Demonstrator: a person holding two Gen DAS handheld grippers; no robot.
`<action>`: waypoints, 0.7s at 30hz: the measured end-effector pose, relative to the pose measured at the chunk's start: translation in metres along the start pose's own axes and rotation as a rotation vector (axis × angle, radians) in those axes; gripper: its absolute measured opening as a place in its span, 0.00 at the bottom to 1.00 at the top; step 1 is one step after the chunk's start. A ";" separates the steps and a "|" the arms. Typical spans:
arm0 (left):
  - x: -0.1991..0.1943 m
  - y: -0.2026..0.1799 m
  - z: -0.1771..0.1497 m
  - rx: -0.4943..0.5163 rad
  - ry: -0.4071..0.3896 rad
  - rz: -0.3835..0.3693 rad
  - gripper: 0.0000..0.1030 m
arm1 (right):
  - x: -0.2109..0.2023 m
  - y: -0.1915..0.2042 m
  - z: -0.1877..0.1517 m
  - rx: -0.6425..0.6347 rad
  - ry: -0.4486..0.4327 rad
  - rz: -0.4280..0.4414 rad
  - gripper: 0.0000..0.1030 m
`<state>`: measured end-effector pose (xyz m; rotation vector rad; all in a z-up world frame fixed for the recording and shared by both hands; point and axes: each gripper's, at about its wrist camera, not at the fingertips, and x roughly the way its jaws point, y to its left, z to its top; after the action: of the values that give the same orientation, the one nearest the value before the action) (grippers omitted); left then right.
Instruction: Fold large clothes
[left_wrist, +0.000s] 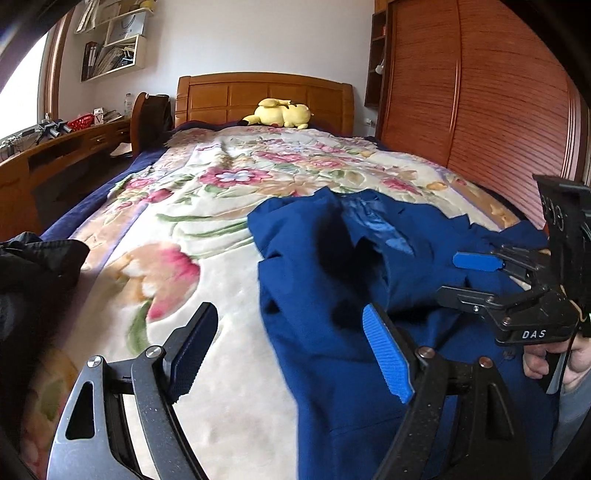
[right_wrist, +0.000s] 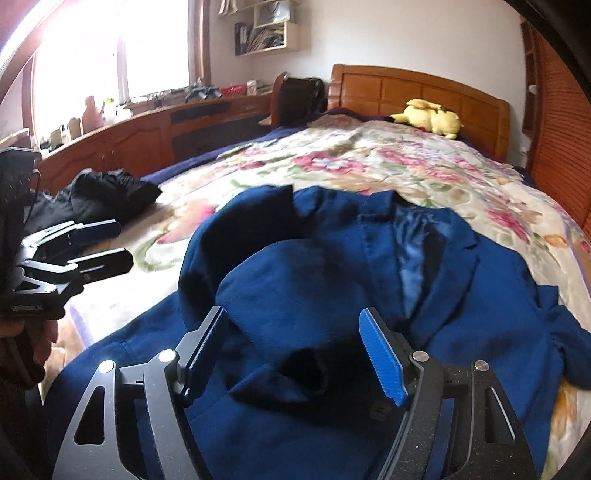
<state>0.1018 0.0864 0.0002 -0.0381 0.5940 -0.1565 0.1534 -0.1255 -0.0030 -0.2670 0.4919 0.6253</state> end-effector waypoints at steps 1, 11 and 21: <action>0.000 0.001 -0.002 0.006 0.001 0.007 0.79 | 0.004 0.001 0.001 -0.008 0.008 -0.003 0.73; 0.000 0.006 -0.017 -0.001 0.015 -0.005 0.79 | 0.026 0.005 0.008 -0.032 0.046 -0.022 0.13; -0.001 -0.005 -0.013 0.019 0.001 0.007 0.79 | -0.014 -0.020 0.003 0.042 -0.102 -0.091 0.04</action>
<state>0.0927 0.0815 -0.0092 -0.0177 0.5934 -0.1557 0.1571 -0.1469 0.0088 -0.2150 0.3925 0.5367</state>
